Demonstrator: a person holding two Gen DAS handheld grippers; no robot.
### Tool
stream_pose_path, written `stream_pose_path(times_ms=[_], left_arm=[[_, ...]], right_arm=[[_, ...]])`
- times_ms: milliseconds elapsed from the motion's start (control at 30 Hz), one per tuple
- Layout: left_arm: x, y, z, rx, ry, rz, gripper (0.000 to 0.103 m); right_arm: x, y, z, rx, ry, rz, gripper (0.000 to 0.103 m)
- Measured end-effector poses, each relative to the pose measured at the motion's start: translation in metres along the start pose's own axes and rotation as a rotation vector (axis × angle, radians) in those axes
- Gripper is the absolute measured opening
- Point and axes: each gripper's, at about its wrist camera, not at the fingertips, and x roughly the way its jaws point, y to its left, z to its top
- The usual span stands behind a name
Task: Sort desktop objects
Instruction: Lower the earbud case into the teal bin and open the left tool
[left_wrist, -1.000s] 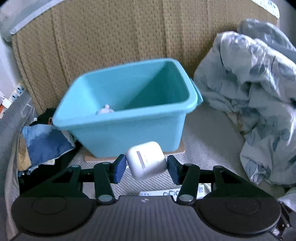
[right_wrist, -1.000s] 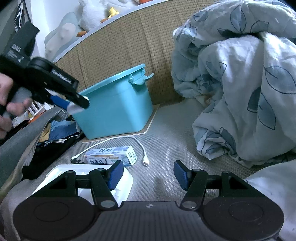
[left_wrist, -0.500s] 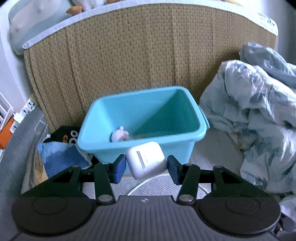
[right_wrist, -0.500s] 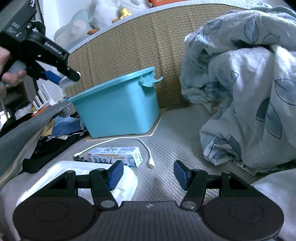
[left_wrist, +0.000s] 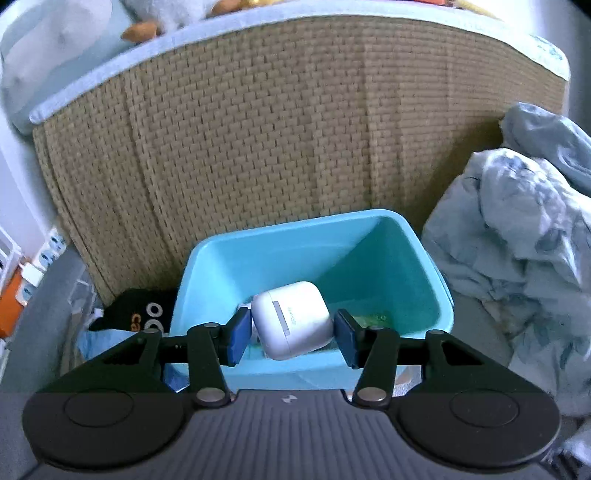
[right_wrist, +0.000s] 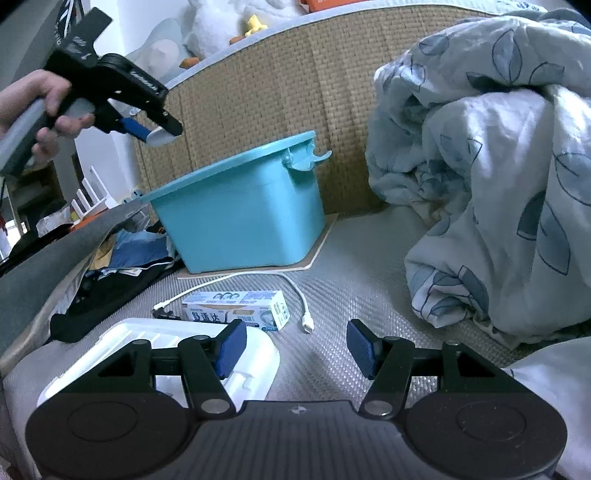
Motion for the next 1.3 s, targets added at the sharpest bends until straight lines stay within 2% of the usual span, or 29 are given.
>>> stream_pose_path(times_ms=[133,233,300,367,567,867,1300], left_arm=[[0.027,0.016,0.020,-0.028,0.047,-0.004,0.053],[0.052,0.013,0.031,-0.043,0.092,-0.014,0.053],[0.068,0.008,0.034,-0.029,0.110,-0.003,0.053],[0.086,-0.001,0.034,0.025,0.138,0.042,0.053],[0.130,-0.009,0.035,-0.013,0.239,0.012,0.053],[0.168,-0.014,0.041,-0.011,0.313,-0.016,0.053],[0.194,-0.017,0.028,0.008,0.435,-0.038,0.053]], right_arm=[[0.001,0.000,0.000,0.003,0.004,0.005,0.064],[0.002,-0.001,0.000,0.003,0.009,0.005,0.064],[0.001,-0.001,0.000,0.003,0.005,0.009,0.064],[0.000,-0.001,0.000,0.002,-0.005,0.015,0.064],[0.000,-0.001,0.000,0.003,-0.005,0.025,0.064],[0.001,-0.005,0.001,0.021,0.003,0.045,0.064],[0.002,-0.008,0.001,0.042,0.014,0.043,0.064]])
